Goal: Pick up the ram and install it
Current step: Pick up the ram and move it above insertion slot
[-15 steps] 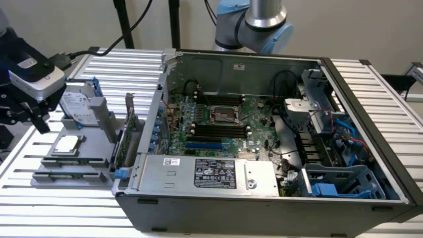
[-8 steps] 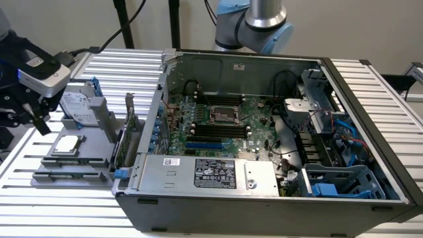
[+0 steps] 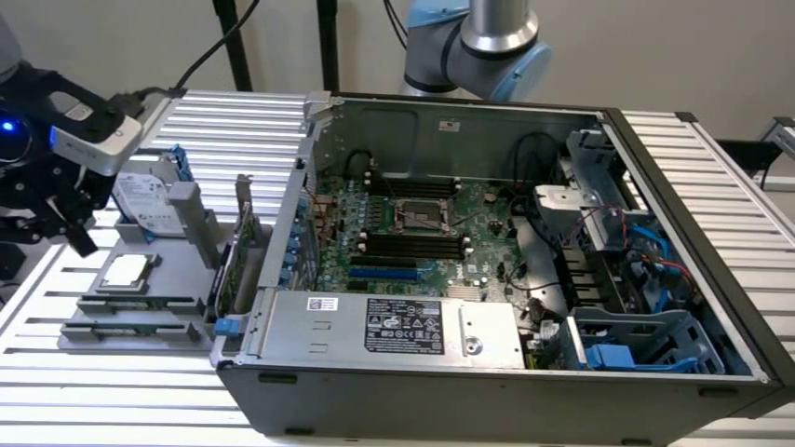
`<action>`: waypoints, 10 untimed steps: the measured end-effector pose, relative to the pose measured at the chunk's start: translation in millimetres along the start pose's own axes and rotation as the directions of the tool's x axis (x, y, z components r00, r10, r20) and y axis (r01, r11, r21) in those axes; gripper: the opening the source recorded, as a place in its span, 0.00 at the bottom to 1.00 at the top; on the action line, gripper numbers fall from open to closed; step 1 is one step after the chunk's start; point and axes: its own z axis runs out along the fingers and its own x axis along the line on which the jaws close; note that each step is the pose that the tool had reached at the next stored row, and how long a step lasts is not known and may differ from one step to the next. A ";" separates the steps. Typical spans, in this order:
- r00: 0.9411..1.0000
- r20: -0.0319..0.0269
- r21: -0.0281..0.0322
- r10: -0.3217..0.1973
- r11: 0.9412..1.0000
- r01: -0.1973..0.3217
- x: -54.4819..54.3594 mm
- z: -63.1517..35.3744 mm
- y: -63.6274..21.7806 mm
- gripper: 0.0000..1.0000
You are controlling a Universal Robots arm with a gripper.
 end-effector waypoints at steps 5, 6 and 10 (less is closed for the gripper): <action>0.996 -0.004 0.002 -0.090 0.996 0.090 -0.1 1.7 -0.1 0.11; 0.994 -0.004 0.003 -0.108 0.994 0.108 -0.1 2.0 -0.1 0.11; 0.983 -0.008 0.004 -0.181 0.983 0.181 -0.1 3.3 -0.1 0.11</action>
